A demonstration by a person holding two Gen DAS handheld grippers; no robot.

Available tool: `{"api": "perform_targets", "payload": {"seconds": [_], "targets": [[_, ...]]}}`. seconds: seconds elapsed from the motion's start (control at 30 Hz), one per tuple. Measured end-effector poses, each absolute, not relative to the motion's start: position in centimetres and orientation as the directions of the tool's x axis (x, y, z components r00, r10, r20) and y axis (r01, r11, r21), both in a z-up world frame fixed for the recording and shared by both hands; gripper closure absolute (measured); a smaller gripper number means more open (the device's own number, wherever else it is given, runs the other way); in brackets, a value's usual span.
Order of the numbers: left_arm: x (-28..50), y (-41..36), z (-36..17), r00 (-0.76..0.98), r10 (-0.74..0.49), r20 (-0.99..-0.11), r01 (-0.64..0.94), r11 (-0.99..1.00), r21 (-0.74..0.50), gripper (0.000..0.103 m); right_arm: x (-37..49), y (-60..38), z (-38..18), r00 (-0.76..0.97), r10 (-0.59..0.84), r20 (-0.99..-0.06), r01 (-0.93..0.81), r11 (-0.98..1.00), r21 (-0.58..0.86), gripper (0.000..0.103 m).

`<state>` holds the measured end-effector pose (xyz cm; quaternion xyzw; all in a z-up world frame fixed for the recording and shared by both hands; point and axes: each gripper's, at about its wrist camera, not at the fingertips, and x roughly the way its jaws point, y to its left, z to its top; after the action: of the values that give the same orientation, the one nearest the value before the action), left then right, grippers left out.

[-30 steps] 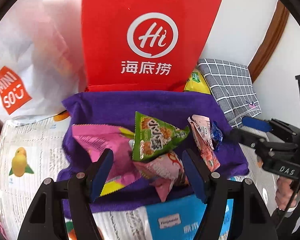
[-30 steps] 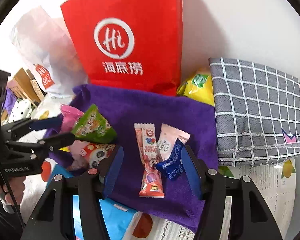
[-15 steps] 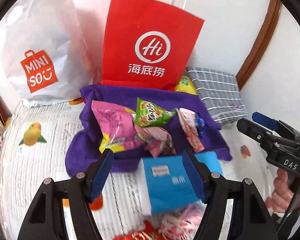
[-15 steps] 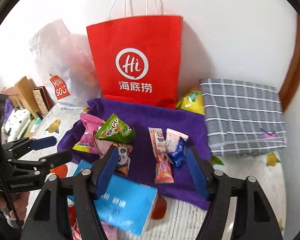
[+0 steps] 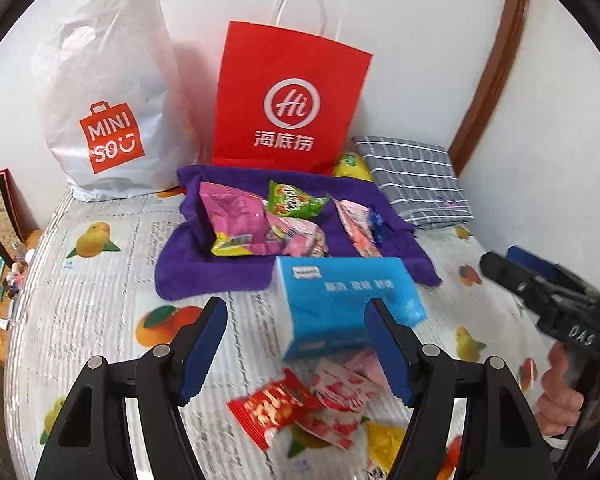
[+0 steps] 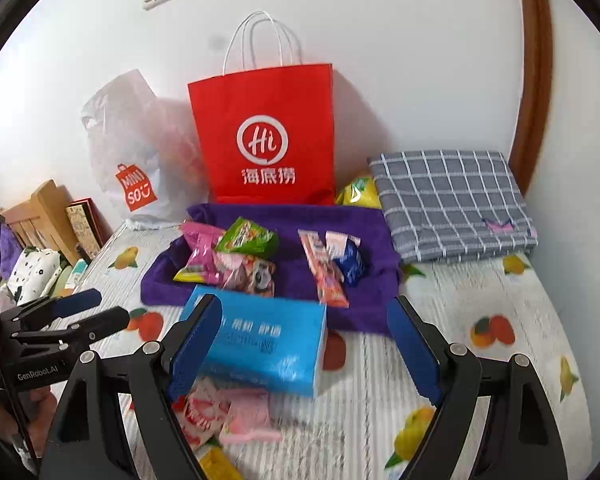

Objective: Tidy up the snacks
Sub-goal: 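Lift both open tools back from the towel toward the remaining snacks, then grasp the pink candy with the right tool while the left tool grasps the red packet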

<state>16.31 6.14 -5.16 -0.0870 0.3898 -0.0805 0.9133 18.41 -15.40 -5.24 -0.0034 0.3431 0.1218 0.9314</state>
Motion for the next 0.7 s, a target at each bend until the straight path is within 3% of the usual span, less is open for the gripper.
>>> {"api": "perform_targets", "payload": {"seconds": [0.4, 0.57, 0.7], "targets": [[13.8, 6.5, -6.5, 0.669, -0.209, -0.713, 0.064, 0.972, -0.225, 0.034, 15.5, -16.5, -8.4, 0.693, 0.256, -0.674, -0.226, 0.965, 0.135, 0.019], [13.6, 7.3, -7.8, 0.655, -0.188, -0.732, 0.029, 0.974, -0.224, 0.031, 15.1, -15.9, -10.8, 0.655, 0.263, -0.709, -0.244, 0.961, 0.131, 0.033], [13.5, 8.2, -9.0, 0.641, -0.183, -0.745, 0.007, 0.973, -0.233, 0.030, 14.9, -14.7, -12.7, 0.623, 0.294, -0.724, -0.285, 0.948, 0.140, 0.035]]}}
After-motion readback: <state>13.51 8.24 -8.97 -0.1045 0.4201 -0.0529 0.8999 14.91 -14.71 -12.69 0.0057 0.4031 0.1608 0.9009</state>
